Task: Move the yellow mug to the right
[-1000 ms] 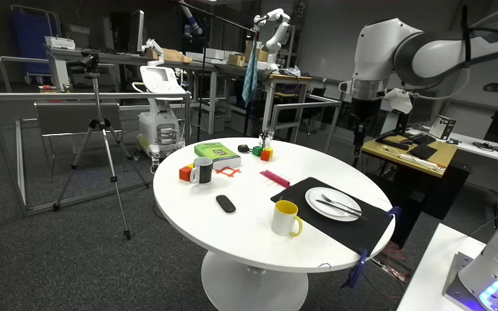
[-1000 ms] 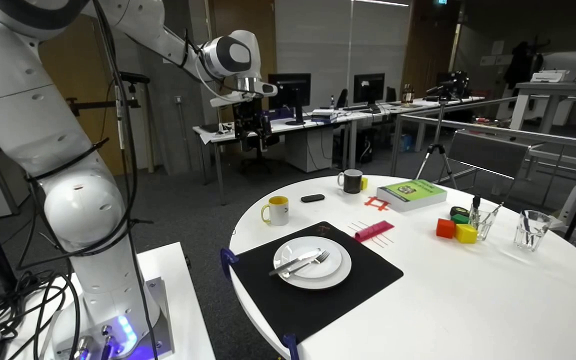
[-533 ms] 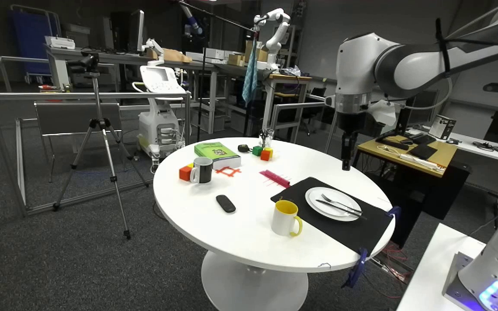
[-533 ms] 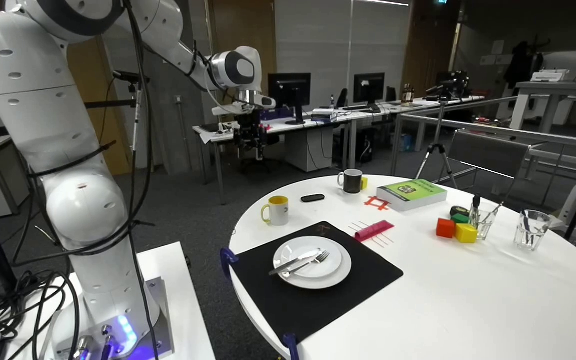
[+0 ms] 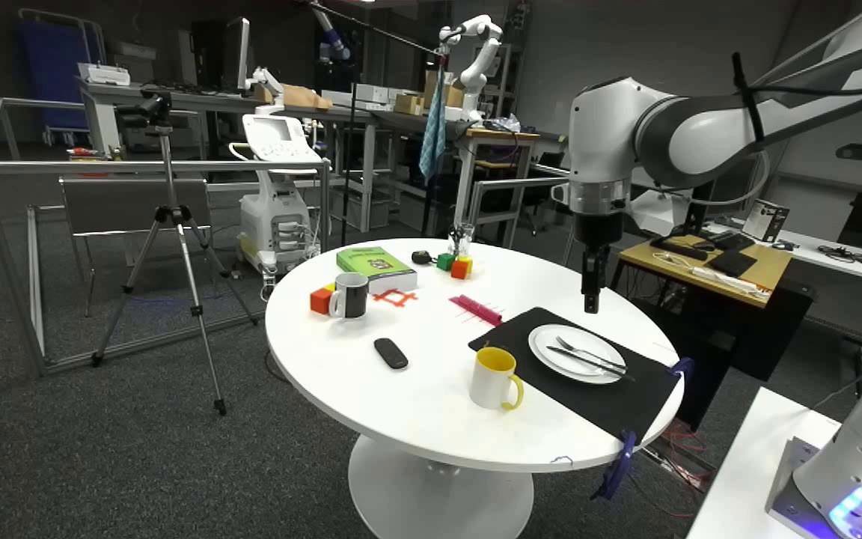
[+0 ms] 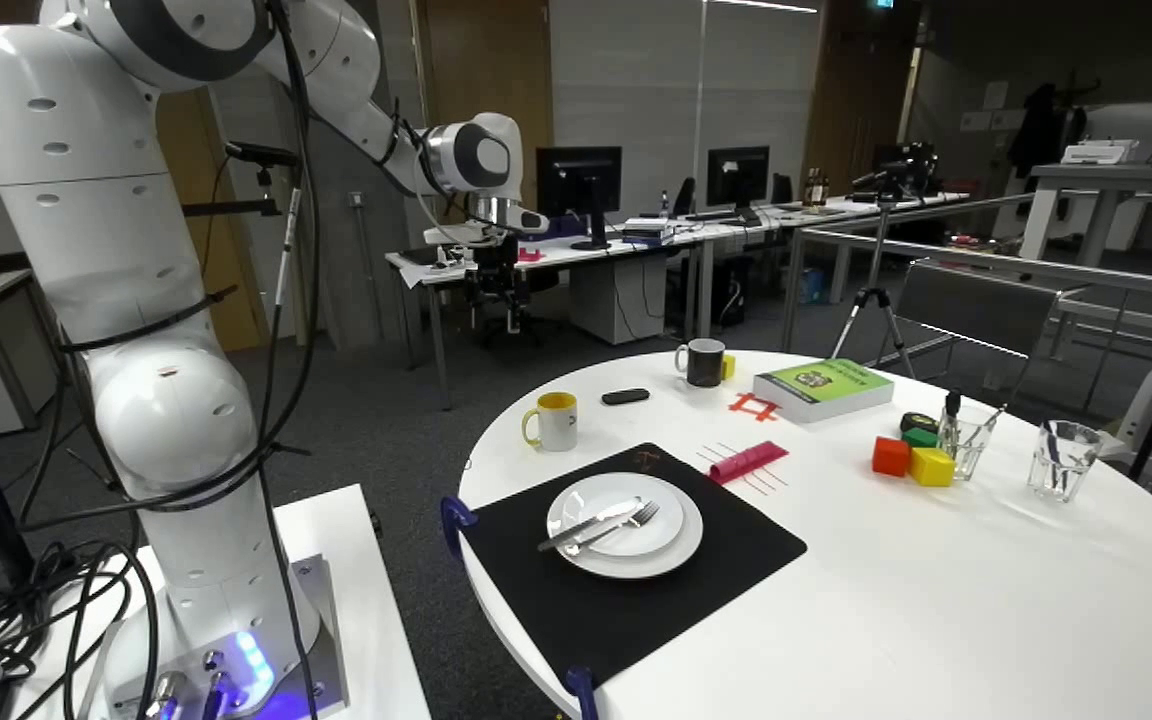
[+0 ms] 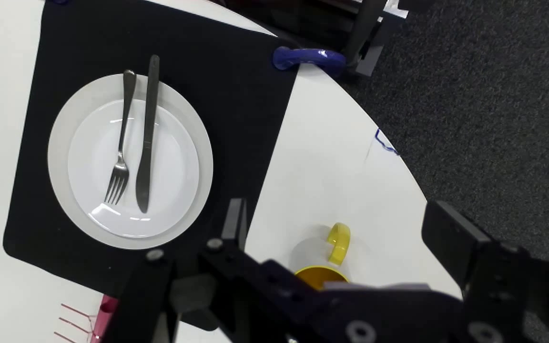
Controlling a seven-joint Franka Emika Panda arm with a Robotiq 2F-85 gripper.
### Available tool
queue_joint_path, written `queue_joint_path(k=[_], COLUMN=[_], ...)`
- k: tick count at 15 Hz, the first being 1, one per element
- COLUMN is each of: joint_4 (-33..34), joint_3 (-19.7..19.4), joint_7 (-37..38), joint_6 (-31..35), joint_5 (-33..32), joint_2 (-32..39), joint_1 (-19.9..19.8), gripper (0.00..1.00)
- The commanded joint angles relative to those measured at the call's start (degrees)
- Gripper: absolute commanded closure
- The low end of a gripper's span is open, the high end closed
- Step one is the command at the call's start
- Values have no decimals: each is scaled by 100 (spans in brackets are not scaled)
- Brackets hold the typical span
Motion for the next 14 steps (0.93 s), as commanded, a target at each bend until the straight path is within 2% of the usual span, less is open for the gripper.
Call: queue_joint_path(k=[1,5,10,14], joint_4=[33,156,263,170], joint_3=[-42,-41,-106,-181], joint_7=[175,1118,1904,2217], joint_6=[-117,-146,-92,620], joint_5=[100,520,1453,1602], joint_2=[31,350,807,1091], joint_1=[54,59,68,106], gripper=[0,0,0,0])
